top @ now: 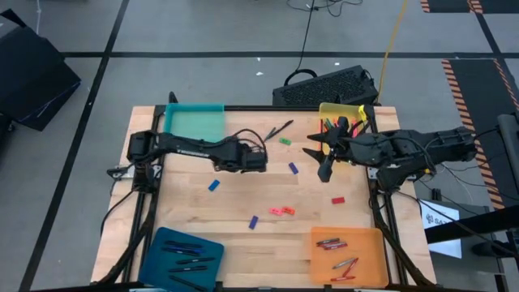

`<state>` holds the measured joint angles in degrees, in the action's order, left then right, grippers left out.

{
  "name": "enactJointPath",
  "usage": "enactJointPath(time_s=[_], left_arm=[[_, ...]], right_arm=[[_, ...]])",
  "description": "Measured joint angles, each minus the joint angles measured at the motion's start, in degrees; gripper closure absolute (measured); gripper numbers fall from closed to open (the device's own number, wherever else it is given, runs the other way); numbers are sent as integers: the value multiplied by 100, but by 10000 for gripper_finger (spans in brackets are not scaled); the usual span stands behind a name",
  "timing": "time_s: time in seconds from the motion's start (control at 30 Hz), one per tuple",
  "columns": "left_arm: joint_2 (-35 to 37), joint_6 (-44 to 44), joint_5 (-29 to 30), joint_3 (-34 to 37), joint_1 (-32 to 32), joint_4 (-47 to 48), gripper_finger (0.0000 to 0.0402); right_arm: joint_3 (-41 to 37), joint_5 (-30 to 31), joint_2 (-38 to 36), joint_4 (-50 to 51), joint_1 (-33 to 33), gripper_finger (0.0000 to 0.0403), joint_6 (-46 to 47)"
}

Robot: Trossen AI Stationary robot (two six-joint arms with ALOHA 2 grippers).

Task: Sort crayons/erasers/pens/pencils in bins
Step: Put the black pen into the blue bin

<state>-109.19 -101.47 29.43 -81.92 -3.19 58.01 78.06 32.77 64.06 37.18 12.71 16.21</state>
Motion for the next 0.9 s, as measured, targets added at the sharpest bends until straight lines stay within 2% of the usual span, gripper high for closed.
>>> enactJointPath(time_s=[0.1,0.2,0.4,0.6,0.7,0.9], left_arm=[[17,-648,-56,444,-141,246,169],[32,-1163,-553,1035,-280,-38,169],[221,-1567,-888,2017,-520,-1105,170],[275,-1638,-1221,2296,-776,-1414,178],[275,-1789,-1377,2305,-821,-1394,213],[271,-1856,-1757,2323,-832,-1245,325]], right_arm=[[-2,-7,26,161,67,215,210],[-2,-9,32,304,122,215,286],[-96,-329,29,386,181,215,321],[-380,-475,29,381,177,215,437],[-524,-572,29,334,159,215,435],[-702,-763,29,245,155,215,437]])
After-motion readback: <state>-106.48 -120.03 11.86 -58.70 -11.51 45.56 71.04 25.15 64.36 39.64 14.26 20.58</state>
